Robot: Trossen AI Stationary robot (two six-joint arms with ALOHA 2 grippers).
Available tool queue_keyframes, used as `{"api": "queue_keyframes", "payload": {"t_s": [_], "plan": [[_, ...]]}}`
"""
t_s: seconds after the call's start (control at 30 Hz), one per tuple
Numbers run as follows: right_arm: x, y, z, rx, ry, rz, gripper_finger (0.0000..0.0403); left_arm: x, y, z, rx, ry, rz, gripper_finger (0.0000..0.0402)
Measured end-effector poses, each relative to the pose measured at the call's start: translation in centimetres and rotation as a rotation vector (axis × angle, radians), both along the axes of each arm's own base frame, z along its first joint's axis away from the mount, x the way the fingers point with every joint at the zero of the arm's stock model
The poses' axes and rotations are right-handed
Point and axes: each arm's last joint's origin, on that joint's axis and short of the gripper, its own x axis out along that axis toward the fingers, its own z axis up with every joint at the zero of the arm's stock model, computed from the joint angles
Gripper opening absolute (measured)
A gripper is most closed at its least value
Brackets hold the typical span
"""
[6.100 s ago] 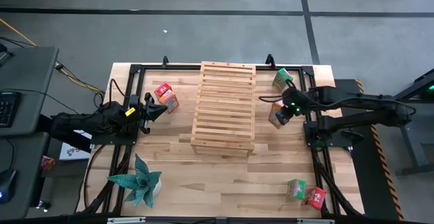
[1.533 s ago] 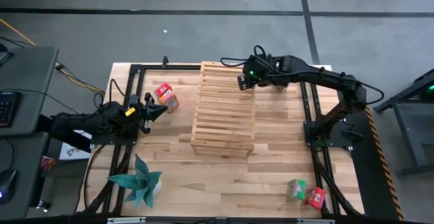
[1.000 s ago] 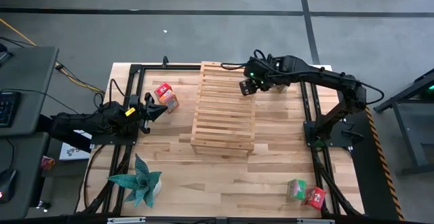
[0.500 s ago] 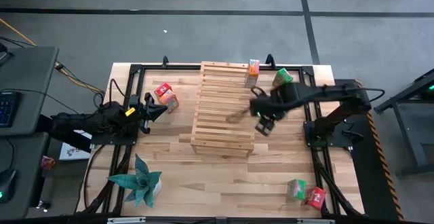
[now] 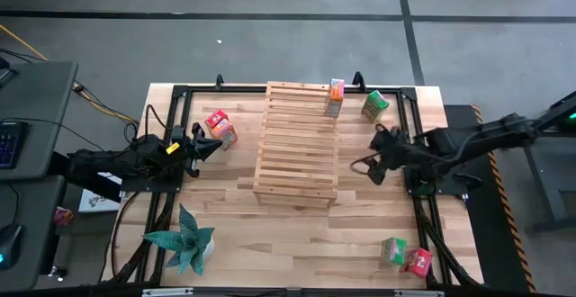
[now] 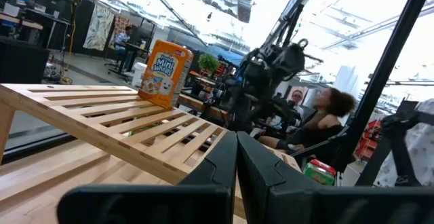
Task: Stack cereal on shelf
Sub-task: Put the orange cereal box on the shelf aligned with the orange box
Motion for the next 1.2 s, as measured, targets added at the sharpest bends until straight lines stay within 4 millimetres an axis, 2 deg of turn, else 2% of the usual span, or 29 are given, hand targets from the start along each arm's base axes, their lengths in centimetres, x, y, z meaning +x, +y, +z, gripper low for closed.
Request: {"api": "queue_keyframes", "payload": {"t_s": [0.1, 0.23, 0.47, 0.67, 0.87, 1.0, 1.1, 1.2], "plan": [[-0.9, -0.4, -0.6, -0.157, -0.223, 0.039, 0.024, 0.0, 0.0, 0.0, 0.0, 0.0, 0.0, 0.0003], [-1.8, -0.8, -1.2, -0.279, -0.48, 0.106, 0.024, 0.0, 0.0, 0.0, 0.0, 0.0, 0.0, 0.0003], [-3.6, -1.3, -2.2, -0.435, -0.738, 0.103, 0.024, 0.0, 0.1, 0.1, 0.005, -0.007, 0.033, 0.0003], [-4.5, -1.5, -2.4, -0.468, -0.804, 0.084, 0.024, -0.1, 0.2, 0.1, 0.0, -0.007, 0.071, 0.0003], [-4.3, -1.5, -2.9, -0.463, -0.789, 0.085, 0.024, -0.1, 0.2, 0.2, -0.002, -0.016, 0.076, 0.0003], [-4.3, -1.5, -2.9, -0.458, -0.79, 0.082, 0.024, -0.5, 0.6, 1.2, -0.047, -0.128, 0.197, 0.0005], [-4.3, -1.5, -2.9, -0.467, -0.784, 0.076, 0.024, -0.6, 0.5, 1.7, -0.002, -0.169, 0.206, 0.0024], [-4.3, -1.6, -2.9, -0.476, -0.776, 0.052, 0.024, -0.3, 0.5, 2.2, 0.036, -0.139, 0.179, 0.0063]]}}
